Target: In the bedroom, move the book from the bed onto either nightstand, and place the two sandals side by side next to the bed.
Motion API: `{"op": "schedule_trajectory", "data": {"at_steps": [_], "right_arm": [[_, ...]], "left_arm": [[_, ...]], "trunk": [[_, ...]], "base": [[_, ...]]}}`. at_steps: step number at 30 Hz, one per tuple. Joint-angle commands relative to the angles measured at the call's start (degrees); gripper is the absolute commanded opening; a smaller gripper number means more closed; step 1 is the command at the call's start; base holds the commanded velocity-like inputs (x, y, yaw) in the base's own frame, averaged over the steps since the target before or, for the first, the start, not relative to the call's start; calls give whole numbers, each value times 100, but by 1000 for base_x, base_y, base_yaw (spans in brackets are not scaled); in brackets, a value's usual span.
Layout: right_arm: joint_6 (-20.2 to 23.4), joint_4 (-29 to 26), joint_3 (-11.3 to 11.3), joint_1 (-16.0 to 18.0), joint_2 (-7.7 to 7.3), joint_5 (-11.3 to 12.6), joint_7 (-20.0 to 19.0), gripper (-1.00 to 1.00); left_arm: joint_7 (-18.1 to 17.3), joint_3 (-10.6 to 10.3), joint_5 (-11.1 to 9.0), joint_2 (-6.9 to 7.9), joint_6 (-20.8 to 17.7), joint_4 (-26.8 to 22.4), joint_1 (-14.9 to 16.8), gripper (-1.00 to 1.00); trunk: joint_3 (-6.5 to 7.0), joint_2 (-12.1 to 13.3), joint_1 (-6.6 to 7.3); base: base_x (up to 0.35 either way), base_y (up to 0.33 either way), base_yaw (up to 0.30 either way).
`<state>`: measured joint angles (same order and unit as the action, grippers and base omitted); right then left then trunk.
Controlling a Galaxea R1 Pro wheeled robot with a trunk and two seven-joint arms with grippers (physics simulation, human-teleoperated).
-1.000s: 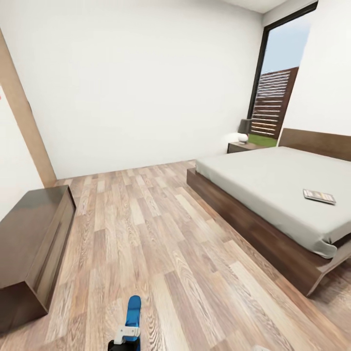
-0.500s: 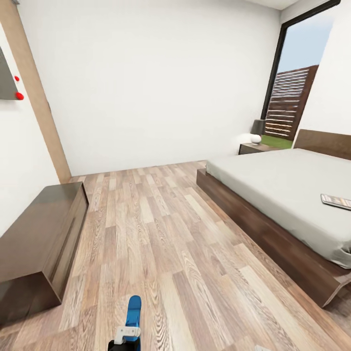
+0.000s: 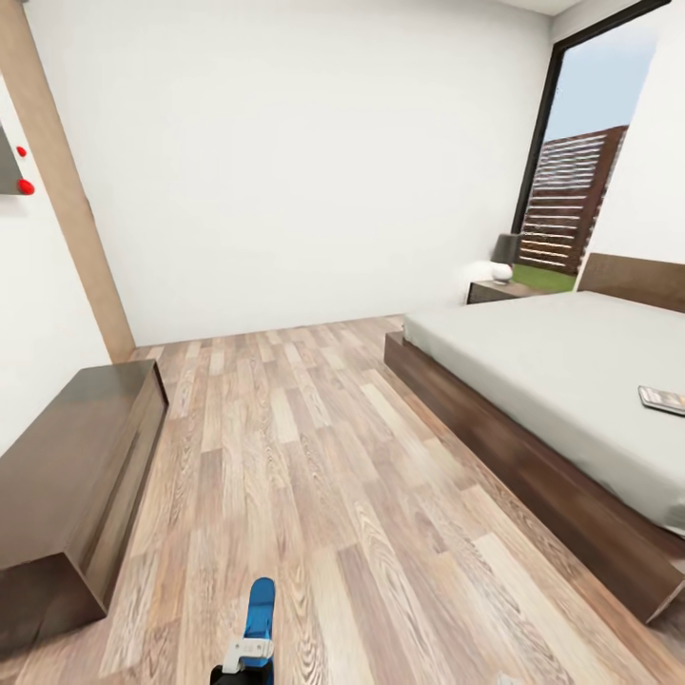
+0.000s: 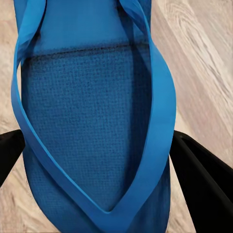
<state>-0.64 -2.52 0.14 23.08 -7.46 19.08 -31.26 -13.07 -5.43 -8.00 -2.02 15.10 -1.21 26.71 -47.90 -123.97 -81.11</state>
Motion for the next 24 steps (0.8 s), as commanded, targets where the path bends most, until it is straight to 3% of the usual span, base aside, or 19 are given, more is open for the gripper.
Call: {"op": "schedule_trajectory", "data": {"at_steps": [1,7,24], "right_arm": [[-7,6,3,4,-1,22,-25,100],[-1,6,3,4,-1,24,-27,100],[2,6,3,4,-1,26,-20,100]], "left_arm": [[-18,-46,-61,0,19,7,3,-100],[-20,-46,-62,0,19,11,1,-100],[-20,-46,-60,0,19,11,1,-100]], "trunk": [[-6,-2,-2],[-6,-2,-2],[-25,-2,-2]], "base": [[329,0,0],[332,0,62],[332,0,276]]}}
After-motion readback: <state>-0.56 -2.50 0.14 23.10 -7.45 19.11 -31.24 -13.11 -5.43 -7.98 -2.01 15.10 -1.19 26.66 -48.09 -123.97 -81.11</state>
